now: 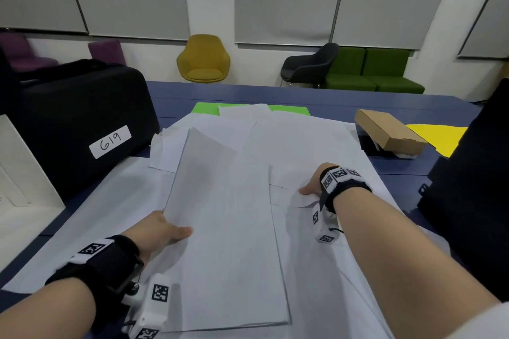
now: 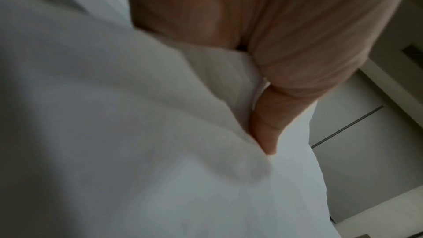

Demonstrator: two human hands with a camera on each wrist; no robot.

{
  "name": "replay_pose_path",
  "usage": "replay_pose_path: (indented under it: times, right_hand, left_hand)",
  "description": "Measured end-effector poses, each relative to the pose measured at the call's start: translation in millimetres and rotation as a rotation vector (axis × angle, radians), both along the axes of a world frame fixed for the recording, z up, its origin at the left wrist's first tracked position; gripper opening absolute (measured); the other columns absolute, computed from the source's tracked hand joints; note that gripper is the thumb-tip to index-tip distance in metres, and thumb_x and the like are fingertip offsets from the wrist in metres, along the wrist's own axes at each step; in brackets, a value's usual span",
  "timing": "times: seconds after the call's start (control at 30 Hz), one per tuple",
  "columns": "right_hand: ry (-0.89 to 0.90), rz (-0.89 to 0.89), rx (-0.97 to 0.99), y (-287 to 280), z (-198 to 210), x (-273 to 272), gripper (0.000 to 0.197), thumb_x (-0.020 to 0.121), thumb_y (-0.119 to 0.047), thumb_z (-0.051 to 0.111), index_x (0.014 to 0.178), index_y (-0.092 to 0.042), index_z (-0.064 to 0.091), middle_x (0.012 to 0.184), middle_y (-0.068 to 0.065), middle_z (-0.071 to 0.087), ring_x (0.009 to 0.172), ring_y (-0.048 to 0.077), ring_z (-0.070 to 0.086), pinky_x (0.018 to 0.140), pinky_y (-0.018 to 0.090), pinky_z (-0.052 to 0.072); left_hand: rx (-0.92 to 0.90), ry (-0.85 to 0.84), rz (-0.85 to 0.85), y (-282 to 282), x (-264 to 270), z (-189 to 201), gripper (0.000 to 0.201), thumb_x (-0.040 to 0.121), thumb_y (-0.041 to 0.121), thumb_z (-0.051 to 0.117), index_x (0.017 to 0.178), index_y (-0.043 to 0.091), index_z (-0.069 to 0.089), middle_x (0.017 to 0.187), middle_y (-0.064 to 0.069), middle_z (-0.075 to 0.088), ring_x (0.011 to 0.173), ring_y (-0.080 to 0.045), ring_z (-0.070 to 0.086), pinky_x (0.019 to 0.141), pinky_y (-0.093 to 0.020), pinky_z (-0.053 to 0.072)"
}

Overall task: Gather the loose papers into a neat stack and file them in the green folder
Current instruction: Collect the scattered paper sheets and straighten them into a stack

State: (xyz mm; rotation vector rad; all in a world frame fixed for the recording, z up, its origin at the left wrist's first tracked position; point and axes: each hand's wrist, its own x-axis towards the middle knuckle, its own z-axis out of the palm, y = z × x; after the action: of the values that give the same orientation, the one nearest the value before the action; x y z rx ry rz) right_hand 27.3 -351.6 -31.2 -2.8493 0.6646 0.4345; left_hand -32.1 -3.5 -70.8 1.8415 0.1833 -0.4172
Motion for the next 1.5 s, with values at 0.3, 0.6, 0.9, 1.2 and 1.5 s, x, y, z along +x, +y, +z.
replay_pose_path:
  times: [0.3,0.6,0.9,1.2,1.5]
  right_hand:
    - [-0.104,-0.206,0.395,-14,7,-3,0.048,0.083,-0.009,0.072,0.127,0.000,0.056,0.132,0.016,0.057,0.122,0.031,0.055,0.051,0.022,0.036]
    - [-0.251,-0.145,0.412,-48,8,-36,0.042,0.093,-0.020,0.059,0.057,-0.006,0.043,0.054,0.009,0.043,0.048,0.022,0.038,0.045,0.027,0.029]
    - [-0.305,-0.113,0.497,-100,15,-110,0.029,0.094,-0.019,0.061,0.072,-0.003,0.050,0.054,0.009,0.053,0.046,0.016,0.044,0.044,0.023,0.031]
    - [0.038,-0.145,0.701,-112,5,-144,0.022,0.084,0.000,0.069,0.104,0.007,0.063,0.077,0.015,0.061,0.054,0.018,0.056,0.051,0.028,0.049]
    - [-0.458,-0.384,0.899,-91,-14,-110,0.034,0.096,-0.021,0.059,0.069,-0.012,0.040,0.063,0.005,0.040,0.053,0.020,0.038,0.051,0.029,0.031]
  left_hand:
    - [0.033,0.013,-0.016,3,2,-3,0.011,0.087,0.001,0.068,0.097,-0.002,0.068,0.087,-0.020,0.075,0.075,-0.032,0.069,0.075,-0.037,0.054]
    - [0.105,0.021,-0.052,11,11,-10,0.063,0.057,0.032,0.084,0.107,-0.002,0.066,0.093,-0.015,0.076,0.087,-0.033,0.072,0.091,-0.046,0.054]
    - [0.132,0.017,-0.085,13,16,-16,0.081,0.041,0.038,0.082,0.111,0.001,0.065,0.099,-0.012,0.075,0.094,-0.032,0.071,0.098,-0.049,0.051]
    - [0.240,-0.007,-0.081,12,24,-21,0.090,0.038,0.049,0.080,0.114,0.004,0.063,0.106,-0.010,0.073,0.100,-0.029,0.068,0.102,-0.044,0.048]
    - [0.252,-0.017,-0.048,19,35,-32,0.095,0.034,0.051,0.080,0.113,0.000,0.062,0.105,-0.013,0.073,0.099,-0.031,0.069,0.099,-0.045,0.050]
